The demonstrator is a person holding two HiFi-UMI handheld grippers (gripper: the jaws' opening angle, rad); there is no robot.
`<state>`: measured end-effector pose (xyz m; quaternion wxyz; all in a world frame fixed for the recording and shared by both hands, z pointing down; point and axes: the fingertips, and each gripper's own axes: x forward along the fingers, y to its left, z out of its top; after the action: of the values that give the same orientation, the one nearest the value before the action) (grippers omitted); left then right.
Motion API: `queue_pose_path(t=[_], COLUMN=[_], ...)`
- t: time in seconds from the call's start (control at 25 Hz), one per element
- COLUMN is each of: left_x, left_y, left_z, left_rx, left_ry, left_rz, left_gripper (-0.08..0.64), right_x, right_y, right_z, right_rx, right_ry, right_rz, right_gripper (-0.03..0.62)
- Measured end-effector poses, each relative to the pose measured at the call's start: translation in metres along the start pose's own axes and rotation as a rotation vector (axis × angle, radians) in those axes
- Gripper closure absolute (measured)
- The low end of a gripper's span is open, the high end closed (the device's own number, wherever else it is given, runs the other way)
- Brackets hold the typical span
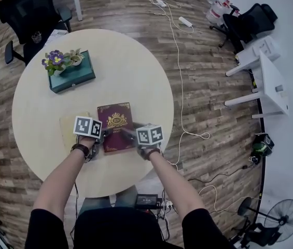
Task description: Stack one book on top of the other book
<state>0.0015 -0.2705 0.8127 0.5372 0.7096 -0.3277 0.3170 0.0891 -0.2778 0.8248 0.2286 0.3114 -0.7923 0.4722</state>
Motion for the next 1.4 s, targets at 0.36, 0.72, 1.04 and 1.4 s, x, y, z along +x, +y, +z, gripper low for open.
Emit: queue_pose_path(t=[0.36,0.72,1.04,1.4], left_x=[0.005,0.003,0.003,0.002], left_y=[0.006,0.012,0.011,0.007], left_z=[-0.001,0.001,-0.001,-0.001], left_rx=[0.021,0.044,0.05,0.07], left_ry=[0.057,0.032,0.023,0.017], left_rz=[0.058,0.135,0.161,0.179], left_gripper=[0.258,0.374,0.42,0.437], right_x=[0.001,-0.003,-0.011,-0.017], right_y=[0.002,-0.004,-0.006,-0.008], right_z=[0.0,-0.005,-0.008,-0.011], right_rx=[-0.015,-0.022,-0.023,-0.018], right_ry=[0.011,0.017,0.015,0.013], right_rz=[-0.011,-0.034,-0.043,-0.05], right_gripper=[0.311,0.387,0.416,0.442])
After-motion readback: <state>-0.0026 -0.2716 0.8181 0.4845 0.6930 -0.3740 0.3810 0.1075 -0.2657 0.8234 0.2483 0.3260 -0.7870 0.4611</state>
